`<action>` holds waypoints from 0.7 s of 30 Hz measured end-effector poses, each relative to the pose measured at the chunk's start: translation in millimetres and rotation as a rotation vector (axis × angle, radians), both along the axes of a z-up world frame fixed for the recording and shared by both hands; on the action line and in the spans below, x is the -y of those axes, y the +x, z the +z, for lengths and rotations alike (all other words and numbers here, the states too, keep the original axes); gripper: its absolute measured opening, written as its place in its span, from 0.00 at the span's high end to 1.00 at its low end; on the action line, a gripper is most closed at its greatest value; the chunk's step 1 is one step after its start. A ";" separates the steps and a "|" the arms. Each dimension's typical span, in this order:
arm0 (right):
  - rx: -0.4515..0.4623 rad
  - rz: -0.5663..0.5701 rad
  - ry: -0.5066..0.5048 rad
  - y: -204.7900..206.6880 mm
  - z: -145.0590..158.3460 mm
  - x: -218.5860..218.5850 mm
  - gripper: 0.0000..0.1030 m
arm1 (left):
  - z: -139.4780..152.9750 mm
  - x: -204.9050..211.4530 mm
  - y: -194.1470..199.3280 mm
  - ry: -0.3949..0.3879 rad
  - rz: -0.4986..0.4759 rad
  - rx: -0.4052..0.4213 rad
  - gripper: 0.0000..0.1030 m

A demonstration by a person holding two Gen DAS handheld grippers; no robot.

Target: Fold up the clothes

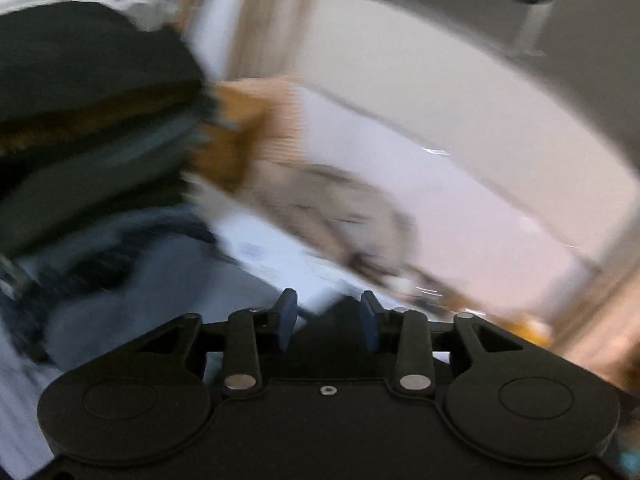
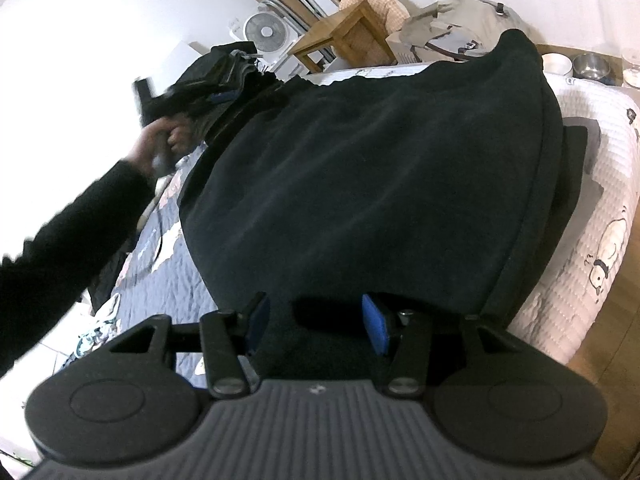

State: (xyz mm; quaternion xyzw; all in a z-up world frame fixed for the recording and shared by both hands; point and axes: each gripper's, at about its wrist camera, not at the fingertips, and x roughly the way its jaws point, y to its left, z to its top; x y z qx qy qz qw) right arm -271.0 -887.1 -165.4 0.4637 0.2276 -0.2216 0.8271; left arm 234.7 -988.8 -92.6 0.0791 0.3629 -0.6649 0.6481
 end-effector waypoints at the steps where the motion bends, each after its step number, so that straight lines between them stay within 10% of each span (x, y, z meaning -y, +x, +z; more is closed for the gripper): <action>1: 0.002 0.000 -0.003 -0.3 0.3 -0.5 0.51 | -3.2 -10.9 -8.0 -0.003 -0.047 -0.059 0.44; 3: 0.006 0.005 -0.006 0.3 1.0 -2.6 0.51 | -19.2 -24.8 -19.6 0.006 -0.094 -0.168 0.30; 8: 0.007 0.024 -0.020 1.0 6.3 -9.9 0.51 | -73.5 -21.0 -8.0 0.111 0.000 -0.288 0.33; 12: -0.003 0.024 -0.033 1.3 8.8 -13.1 0.51 | -69.6 -34.9 34.3 0.014 0.313 -0.293 0.41; 15: -0.020 0.017 -0.035 0.9 6.9 -13.2 0.51 | -63.4 -56.6 62.6 -0.030 0.612 -0.213 0.19; 21: -0.020 0.002 -0.048 -0.2 10.9 -13.7 0.51 | -34.4 -110.9 56.3 -0.177 0.479 -0.369 0.22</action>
